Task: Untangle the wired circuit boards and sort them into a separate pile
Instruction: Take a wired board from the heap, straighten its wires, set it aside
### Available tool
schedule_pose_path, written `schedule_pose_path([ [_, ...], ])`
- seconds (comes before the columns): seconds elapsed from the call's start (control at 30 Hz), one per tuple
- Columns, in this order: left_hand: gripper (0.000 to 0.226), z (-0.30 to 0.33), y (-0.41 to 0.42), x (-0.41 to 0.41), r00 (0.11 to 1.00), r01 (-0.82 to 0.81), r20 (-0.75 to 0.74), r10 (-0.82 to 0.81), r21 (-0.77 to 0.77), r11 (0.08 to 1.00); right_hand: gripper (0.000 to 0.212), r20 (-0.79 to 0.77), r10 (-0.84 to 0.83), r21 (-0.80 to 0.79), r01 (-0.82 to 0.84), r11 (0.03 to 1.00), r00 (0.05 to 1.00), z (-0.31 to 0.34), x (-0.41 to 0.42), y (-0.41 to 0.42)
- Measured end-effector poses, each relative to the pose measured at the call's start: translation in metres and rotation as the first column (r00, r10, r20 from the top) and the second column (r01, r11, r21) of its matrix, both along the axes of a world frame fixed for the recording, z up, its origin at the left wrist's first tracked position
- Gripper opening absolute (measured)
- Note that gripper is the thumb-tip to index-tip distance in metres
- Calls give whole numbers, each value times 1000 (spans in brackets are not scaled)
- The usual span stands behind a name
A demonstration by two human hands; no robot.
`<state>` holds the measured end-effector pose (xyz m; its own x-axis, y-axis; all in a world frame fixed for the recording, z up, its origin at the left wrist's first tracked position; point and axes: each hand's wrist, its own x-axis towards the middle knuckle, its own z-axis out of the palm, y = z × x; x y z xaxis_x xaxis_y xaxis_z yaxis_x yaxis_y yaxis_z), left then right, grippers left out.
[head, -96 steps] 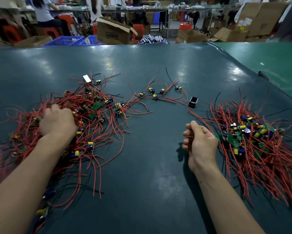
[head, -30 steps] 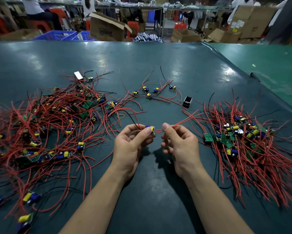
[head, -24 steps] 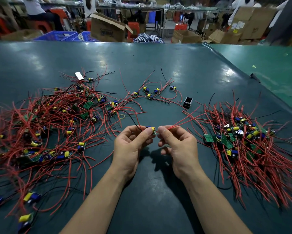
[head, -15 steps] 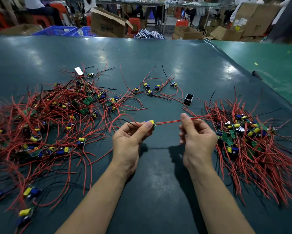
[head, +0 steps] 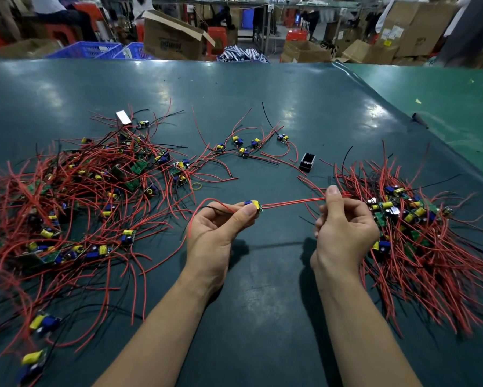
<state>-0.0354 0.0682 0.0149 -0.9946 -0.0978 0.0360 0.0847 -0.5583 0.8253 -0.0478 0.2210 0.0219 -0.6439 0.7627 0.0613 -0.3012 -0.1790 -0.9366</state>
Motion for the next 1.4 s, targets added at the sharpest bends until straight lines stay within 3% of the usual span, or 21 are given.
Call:
schedule_pose_path([
  [0.1,17,-1,0,0,1000,2,1,-2,0,1000,31,17,-25,121,22,992,1000,-2,0,1],
  [0.2,16,-2,-2,1,1000,16,7,-15,-32,999,9,23,-44,310,34,950,999,-3,1,4],
  [0.27,15,-2,-2,3,1000,31,2,-31,-73,997,16,16,-86,462,69,884,996,-5,1,7],
  [0.33,14,-1,-3,3,1000,29,8,-29,-54,998,23,10,-104,514,85,853,995,-7,1,7],
  [0.4,14,0,-3,3,999,22,24,-22,-5,1000,23,35,-70,419,49,906,997,-6,2,5],
  [0.47,15,2,-3,3,999,26,21,-27,18,999,20,33,-7,194,0,981,999,-4,1,4],
  [0.57,12,2,-3,4,999,25,25,-26,27,999,14,-5,62,-40,-62,997,998,1,0,4],
  [0.77,9,2,-2,4,999,9,44,-11,45,999,15,-6,102,-142,-101,985,995,4,1,3],
  [0.87,4,3,-4,3,998,-17,69,10,109,994,11,4,177,-297,-168,940,984,8,1,5],
  [1.0,15,5,-11,1,995,5,94,-23,183,983,39,-132,335,-537,-352,767,933,14,3,18],
  [1.07,16,6,-12,2,992,52,102,-69,157,986,42,-137,452,-477,-459,750,881,14,3,18],
  [1.13,17,5,-10,4,987,118,111,-120,28,993,34,13,603,-266,-578,771,798,13,5,8],
  [1.2,19,5,-6,8,978,190,110,-176,-133,973,32,151,727,-90,-723,685,670,12,10,-2],
  [1.3,20,7,-5,14,954,296,125,-271,-272,916,34,235,828,37,-856,516,509,11,17,-8],
  [1.4,26,8,-7,18,936,353,132,-327,-379,856,21,232,833,71,-863,500,502,11,18,-6],
])
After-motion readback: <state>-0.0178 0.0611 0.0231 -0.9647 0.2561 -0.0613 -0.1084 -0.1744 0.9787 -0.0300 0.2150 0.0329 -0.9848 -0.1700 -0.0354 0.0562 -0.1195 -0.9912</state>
